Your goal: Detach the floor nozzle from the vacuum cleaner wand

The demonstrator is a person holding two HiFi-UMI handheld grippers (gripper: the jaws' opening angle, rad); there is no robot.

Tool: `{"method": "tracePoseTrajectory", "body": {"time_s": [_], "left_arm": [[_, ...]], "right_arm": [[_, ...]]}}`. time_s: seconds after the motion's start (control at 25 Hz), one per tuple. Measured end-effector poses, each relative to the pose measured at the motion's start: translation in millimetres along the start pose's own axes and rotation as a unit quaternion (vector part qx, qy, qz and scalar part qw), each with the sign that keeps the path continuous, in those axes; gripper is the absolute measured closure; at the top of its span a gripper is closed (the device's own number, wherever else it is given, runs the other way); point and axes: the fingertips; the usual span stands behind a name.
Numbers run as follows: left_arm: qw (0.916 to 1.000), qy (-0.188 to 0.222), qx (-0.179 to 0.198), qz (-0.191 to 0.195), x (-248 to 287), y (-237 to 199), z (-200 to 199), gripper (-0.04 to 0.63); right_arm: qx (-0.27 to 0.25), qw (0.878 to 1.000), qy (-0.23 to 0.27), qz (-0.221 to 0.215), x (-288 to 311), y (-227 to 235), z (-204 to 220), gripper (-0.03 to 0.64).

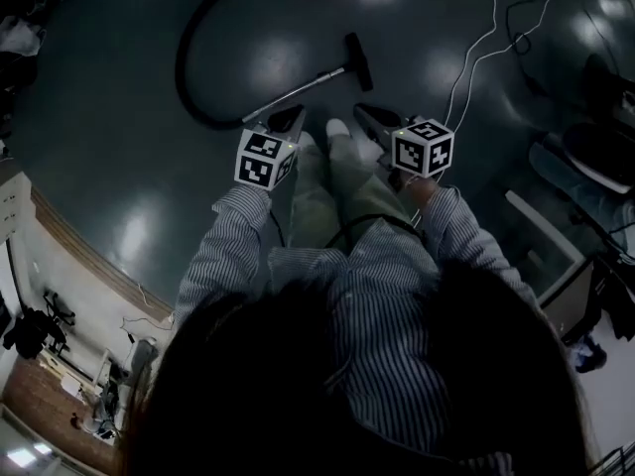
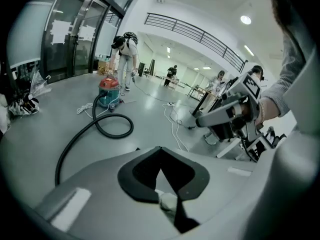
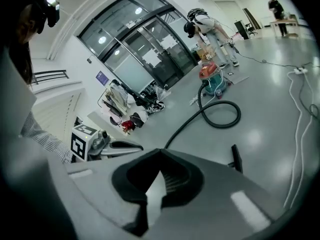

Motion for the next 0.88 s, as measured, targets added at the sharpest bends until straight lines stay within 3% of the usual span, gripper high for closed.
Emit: {"method": "tracePoseTrajectory", "body": {"time_s": [0.2,0.48,0.72,0.88], "left_arm": [[0.9995,-0.028,0.008,-0.008,81.0,-19.1,48.4,0.588],[0.9968,-0.066,0.013,-0.044,196.8,-76.0,147.3,0.588],[0.9923,-0.082,0.082,-0.044,291.2,-114.9,237.5,0.588],[0.9899,-0.104,0.089,-0.033,352.9,-128.7,302.9,0.492]], "right_arm": [[0.0,1.0,-0.013,0.015,41.2,76.2,24.4,0.615],[0.026,0.999,-0.036,0.03,119.7,200.6,103.6,0.615],[0.019,0.999,-0.017,0.037,182.3,280.9,154.6,0.615],[0.019,0.999,-0.012,0.026,220.1,331.8,189.9,0.615]]}}
Point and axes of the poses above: the fingertips, and each gripper's own axes: x forward along the fingers, y to its right, z out of its underside, and after that the axes turned 8 degrees about -z, right-handed
